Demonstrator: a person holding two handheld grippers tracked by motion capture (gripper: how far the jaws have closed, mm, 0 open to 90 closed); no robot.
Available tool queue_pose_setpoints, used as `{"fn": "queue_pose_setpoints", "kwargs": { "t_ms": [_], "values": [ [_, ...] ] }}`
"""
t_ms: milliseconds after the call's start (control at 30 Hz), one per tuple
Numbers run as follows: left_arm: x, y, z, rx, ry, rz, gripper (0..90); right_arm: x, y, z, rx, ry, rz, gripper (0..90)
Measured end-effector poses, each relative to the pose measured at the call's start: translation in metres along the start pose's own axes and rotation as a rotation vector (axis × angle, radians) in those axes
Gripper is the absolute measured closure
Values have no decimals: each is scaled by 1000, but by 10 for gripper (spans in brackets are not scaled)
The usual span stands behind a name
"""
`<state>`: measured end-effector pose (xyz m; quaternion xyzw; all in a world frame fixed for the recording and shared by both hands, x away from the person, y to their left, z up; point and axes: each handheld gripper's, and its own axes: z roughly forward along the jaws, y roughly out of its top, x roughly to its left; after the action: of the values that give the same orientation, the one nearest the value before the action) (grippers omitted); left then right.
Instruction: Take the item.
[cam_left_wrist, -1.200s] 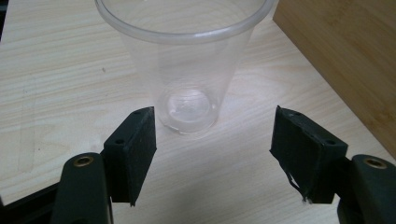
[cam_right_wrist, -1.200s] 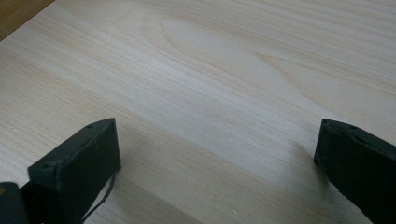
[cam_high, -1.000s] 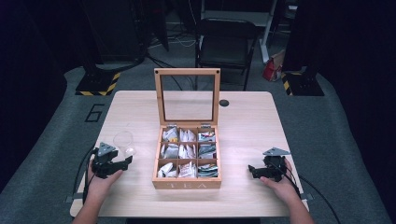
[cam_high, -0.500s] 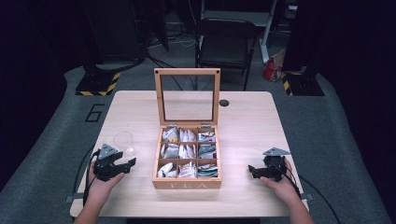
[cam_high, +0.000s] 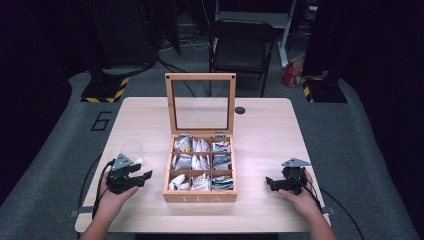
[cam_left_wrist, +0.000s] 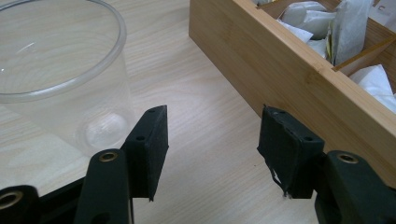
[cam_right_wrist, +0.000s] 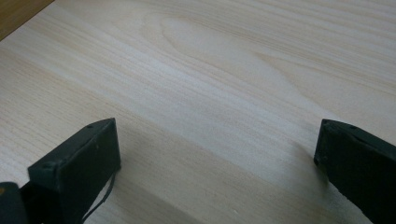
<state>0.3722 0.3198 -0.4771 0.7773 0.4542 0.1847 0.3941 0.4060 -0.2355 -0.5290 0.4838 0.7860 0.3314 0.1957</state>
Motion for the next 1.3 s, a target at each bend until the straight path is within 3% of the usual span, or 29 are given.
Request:
{"fn": "queue_pose_setpoints", "kwargs": {
  "t_ms": [233, 633, 1000, 1300],
  "values": [
    [-2, 3, 2, -1, -13, -6, 438, 0, 0, 0, 1, 0, 0, 0],
    [-6, 16, 7, 7, -24, 30, 474, 0, 0, 0, 1, 0, 0, 0],
    [-8, 42, 6, -19, -40, 27, 507, 0, 0, 0, 1, 0, -1, 0],
    [-10, 59, 4, -16, -51, 51, 529, 0, 0, 0, 1, 0, 0, 0]
  ]
}}
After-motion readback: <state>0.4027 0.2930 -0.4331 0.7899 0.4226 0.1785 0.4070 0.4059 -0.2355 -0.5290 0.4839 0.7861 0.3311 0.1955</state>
